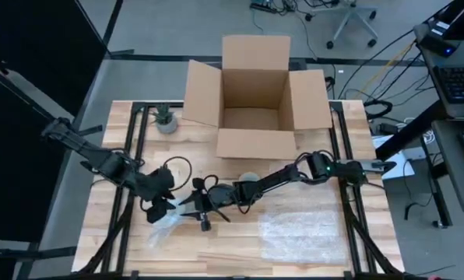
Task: Wrap mug
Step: Wrap the red mug with the bubble wrap
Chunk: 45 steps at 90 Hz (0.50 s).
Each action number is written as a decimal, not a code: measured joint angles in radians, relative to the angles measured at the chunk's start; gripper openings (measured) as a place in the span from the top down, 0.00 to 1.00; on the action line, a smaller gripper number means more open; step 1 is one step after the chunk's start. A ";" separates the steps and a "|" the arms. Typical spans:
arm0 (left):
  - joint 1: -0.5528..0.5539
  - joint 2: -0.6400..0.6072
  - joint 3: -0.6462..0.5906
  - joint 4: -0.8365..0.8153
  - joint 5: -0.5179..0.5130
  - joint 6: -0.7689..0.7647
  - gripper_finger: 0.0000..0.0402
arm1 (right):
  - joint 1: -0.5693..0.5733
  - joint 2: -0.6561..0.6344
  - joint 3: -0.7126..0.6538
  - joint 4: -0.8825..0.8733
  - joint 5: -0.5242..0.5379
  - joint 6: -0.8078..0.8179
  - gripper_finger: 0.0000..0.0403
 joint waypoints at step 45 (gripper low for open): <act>-0.043 0.312 -0.001 0.028 0.008 0.041 0.99 | -0.002 -0.001 0.000 -0.009 0.001 0.003 0.61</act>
